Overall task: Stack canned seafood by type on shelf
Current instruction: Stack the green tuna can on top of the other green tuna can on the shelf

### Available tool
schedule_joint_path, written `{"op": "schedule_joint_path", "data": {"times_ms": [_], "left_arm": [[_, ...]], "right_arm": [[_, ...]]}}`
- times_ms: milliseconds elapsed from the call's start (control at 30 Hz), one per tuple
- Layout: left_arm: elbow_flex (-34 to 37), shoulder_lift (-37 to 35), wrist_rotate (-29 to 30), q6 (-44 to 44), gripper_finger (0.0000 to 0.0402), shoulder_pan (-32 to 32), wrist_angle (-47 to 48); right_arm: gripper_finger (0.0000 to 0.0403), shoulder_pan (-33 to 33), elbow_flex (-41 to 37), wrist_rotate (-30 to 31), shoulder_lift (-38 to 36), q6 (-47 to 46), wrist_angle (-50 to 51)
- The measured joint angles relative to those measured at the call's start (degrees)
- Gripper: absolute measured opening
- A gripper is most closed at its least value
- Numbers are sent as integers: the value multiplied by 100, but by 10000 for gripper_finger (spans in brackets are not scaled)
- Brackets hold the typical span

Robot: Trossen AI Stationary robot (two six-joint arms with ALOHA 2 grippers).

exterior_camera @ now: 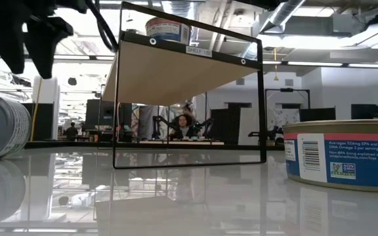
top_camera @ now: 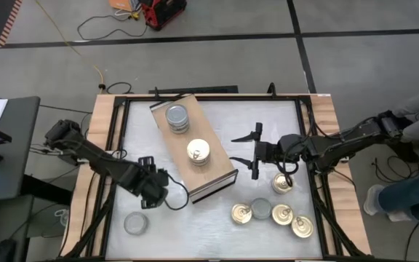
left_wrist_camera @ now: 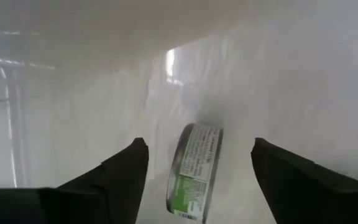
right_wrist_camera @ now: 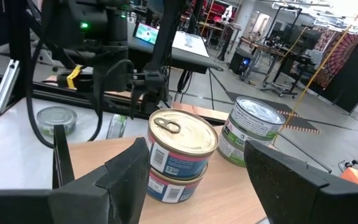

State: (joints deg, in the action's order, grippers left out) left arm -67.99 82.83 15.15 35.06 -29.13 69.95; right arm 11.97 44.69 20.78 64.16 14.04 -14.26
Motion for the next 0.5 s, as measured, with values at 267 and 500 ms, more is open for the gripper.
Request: {"op": "schedule_joint_path", "data": {"times_ms": [267, 500], "left_arm": [[525, -44, -507, -607, 277, 307, -530], [1015, -50, -744, -692, 277, 372, -597]], "right_arm": [[291, 0, 0, 0, 0, -7, 39], [291, 0, 0, 0, 0, -7, 32]]}}
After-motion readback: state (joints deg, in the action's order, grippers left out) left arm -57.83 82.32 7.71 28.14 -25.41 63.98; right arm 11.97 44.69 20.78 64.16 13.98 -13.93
